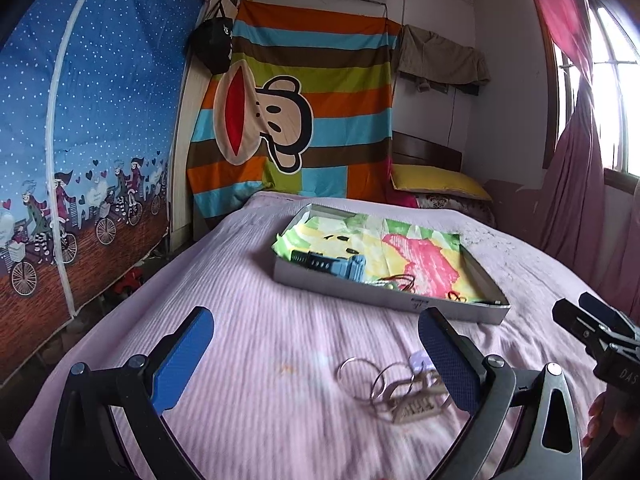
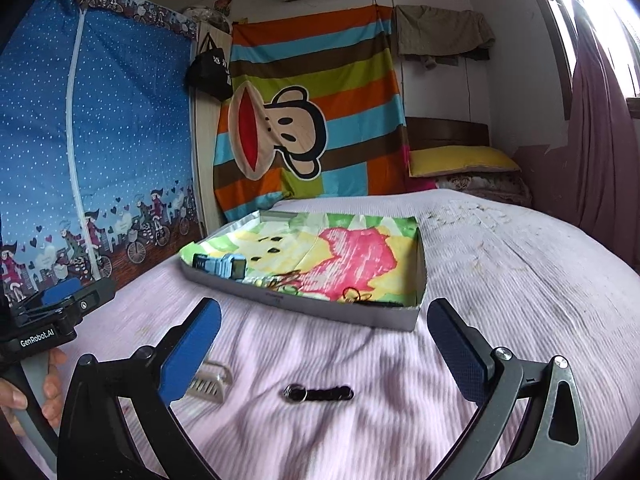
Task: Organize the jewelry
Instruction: 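Pull both open tools back from the tray toward the remaining jewelry, then grasp the beige claw clip with the right tool while the left tool grasps the metal ring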
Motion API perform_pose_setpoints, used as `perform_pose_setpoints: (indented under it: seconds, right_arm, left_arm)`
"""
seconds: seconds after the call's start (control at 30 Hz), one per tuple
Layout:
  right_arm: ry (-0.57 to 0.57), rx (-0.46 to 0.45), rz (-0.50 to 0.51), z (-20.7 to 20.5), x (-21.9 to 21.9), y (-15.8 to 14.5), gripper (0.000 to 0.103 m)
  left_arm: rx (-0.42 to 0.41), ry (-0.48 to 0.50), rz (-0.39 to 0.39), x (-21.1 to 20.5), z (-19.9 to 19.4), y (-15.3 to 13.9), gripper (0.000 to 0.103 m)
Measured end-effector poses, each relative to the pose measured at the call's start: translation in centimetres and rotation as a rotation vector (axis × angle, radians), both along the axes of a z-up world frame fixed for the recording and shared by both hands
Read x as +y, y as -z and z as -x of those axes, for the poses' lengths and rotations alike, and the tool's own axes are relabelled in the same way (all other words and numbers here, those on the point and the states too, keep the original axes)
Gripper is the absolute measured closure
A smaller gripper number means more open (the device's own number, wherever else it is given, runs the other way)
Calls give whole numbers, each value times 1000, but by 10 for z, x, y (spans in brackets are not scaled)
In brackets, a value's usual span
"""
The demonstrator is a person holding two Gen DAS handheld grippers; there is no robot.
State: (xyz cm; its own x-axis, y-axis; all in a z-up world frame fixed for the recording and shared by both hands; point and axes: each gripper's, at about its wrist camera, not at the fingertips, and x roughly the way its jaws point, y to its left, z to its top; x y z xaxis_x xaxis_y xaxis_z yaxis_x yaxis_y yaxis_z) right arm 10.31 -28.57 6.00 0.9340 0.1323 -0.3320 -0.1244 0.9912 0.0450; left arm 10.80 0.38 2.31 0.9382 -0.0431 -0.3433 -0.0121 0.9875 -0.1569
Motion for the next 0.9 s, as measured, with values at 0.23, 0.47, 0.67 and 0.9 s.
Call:
perform_pose_setpoints:
  seconds: [0.23, 0.47, 0.67, 0.9]
  right_arm:
    - [0, 57, 26, 0, 5, 10, 2]
    - [-28, 128, 67, -4, 13, 21, 2]
    - [-71, 192, 95, -11, 24, 31, 2]
    - [-102, 298, 72, -24, 30, 49, 2]
  left_arm:
    - [6, 16, -31, 5, 13, 14, 0]
    - [100, 62, -50, 8, 8, 29, 0]
    - [174, 63, -57, 12, 1, 40, 0]
    - [238, 74, -53, 13, -9, 47, 0]
